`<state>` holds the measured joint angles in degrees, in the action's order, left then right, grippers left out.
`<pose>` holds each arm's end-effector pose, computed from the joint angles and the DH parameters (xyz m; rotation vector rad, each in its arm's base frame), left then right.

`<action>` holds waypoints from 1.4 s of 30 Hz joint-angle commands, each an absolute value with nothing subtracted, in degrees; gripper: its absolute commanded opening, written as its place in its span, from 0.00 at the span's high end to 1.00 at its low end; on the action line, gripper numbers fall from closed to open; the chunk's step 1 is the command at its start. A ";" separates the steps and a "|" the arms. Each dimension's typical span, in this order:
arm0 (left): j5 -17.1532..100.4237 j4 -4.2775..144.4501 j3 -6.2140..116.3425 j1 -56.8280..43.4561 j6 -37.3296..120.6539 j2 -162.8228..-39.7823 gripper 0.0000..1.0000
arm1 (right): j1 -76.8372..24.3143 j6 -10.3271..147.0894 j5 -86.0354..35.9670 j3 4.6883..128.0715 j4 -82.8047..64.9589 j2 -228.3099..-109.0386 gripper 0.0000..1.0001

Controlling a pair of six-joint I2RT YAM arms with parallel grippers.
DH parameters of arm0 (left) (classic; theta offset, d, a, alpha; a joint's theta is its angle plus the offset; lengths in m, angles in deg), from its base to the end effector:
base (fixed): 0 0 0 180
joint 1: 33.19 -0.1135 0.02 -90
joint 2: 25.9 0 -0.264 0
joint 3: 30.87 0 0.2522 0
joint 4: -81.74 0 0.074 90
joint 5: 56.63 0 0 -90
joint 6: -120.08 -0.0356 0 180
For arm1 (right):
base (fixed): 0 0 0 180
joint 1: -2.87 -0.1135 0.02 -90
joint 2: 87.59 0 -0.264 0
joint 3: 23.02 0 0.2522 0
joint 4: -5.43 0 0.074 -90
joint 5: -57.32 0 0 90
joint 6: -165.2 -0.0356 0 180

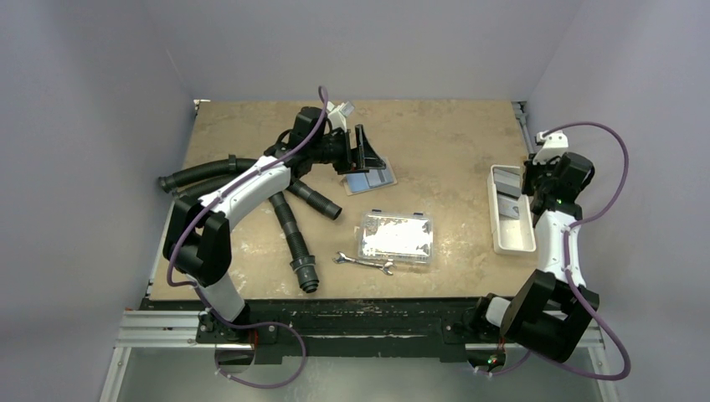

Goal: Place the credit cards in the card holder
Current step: Pick up the credit card from the storage box.

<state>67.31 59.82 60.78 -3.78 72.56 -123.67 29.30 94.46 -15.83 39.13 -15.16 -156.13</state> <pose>0.3368 -0.2127 0.2995 0.1522 2.2627 -1.3373 0.2467 -0.1111 0.2821 -0.0567 2.0252 -0.2048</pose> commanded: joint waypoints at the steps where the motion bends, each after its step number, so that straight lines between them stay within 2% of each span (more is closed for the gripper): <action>1: 68.31 62.13 60.52 -3.48 72.80 -122.12 0.27 | 29.58 82.57 -20.89 41.46 -12.62 -155.55 1.00; 18: 68.29 62.35 60.39 -3.39 72.62 -123.23 0.27 | 29.54 50.02 -22.28 36.28 -11.31 -150.74 1.00; 23: 68.90 62.32 60.63 -3.39 72.24 -123.79 0.27 | 27.88 42.08 -16.59 35.83 -11.85 -149.03 1.00; 30: 71.33 64.39 60.59 -3.39 73.10 -124.57 0.27 | 16.19 36.08 -12.74 33.72 -7.27 -146.37 1.00; 36: 73.80 64.60 61.84 -4.52 72.52 -124.94 0.25 | 5.12 32.28 -8.80 32.82 -0.52 -150.75 1.00; 42: 79.22 68.02 62.36 -8.74 74.10 -124.81 0.24 | -4.29 26.12 -1.97 31.35 12.68 -156.86 1.00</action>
